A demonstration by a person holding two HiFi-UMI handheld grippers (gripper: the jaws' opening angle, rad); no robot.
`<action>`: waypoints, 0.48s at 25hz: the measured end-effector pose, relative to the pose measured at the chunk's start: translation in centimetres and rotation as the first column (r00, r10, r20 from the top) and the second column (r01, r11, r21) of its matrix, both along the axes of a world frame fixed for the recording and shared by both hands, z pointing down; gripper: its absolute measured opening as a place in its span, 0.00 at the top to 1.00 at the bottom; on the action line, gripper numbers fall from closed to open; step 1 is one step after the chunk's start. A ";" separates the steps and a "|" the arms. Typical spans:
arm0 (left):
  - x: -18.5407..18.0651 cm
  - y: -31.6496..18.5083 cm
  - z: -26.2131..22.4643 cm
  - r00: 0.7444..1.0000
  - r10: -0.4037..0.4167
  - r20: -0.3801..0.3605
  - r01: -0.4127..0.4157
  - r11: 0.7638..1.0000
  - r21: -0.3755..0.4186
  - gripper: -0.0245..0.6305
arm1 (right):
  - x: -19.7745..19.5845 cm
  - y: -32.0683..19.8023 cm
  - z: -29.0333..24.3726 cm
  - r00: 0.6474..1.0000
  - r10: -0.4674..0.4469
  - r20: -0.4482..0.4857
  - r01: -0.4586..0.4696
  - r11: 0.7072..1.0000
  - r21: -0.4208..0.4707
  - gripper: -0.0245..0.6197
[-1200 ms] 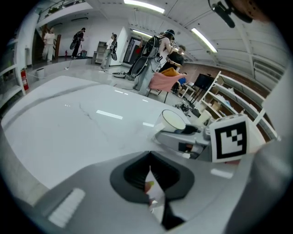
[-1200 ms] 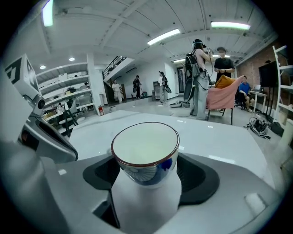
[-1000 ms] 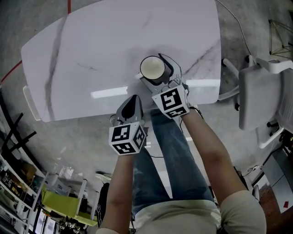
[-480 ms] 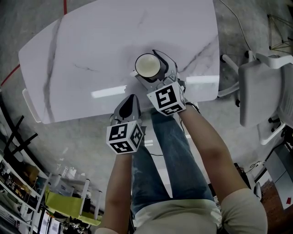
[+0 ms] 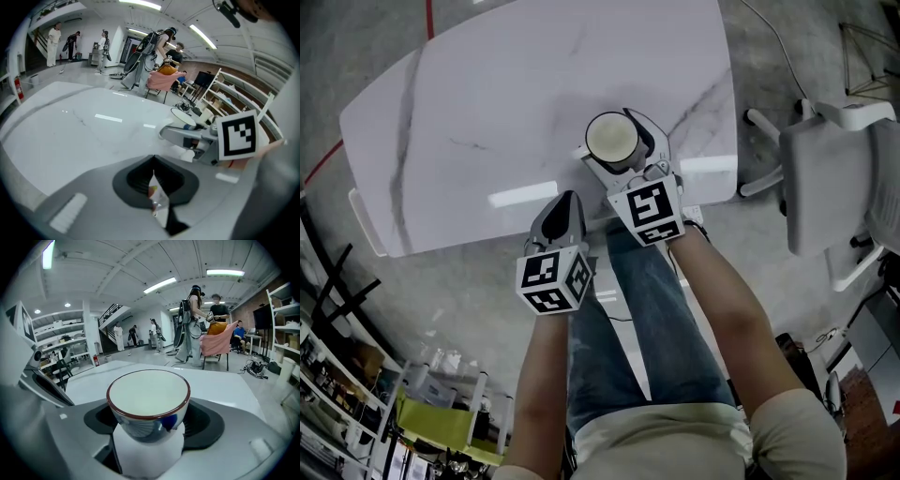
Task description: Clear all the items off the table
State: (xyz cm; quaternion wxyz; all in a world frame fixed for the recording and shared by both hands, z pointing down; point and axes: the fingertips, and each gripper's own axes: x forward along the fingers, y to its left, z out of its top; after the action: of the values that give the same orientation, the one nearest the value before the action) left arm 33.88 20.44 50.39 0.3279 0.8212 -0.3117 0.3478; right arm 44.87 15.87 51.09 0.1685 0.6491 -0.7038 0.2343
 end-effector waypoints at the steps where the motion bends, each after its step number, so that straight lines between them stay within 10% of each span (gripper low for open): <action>1: 0.3 0.0 -0.2 1.000 0.001 -0.003 -0.001 1.000 0.002 0.95 | 0.3 0.3 -0.4 1.000 0.010 0.002 -0.010 1.000 0.001 0.35; 12: 5.6 1.0 -3.0 0.997 0.057 -0.058 -0.055 0.998 0.039 0.95 | 6.0 4.9 -4.9 0.992 0.127 -0.007 -0.126 0.991 0.034 0.35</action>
State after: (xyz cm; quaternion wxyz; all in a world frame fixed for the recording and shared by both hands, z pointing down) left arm 39.52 21.42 47.41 0.3116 0.8456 -0.2853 0.3263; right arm 50.89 20.74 46.17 0.1457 0.6963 -0.6643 0.2295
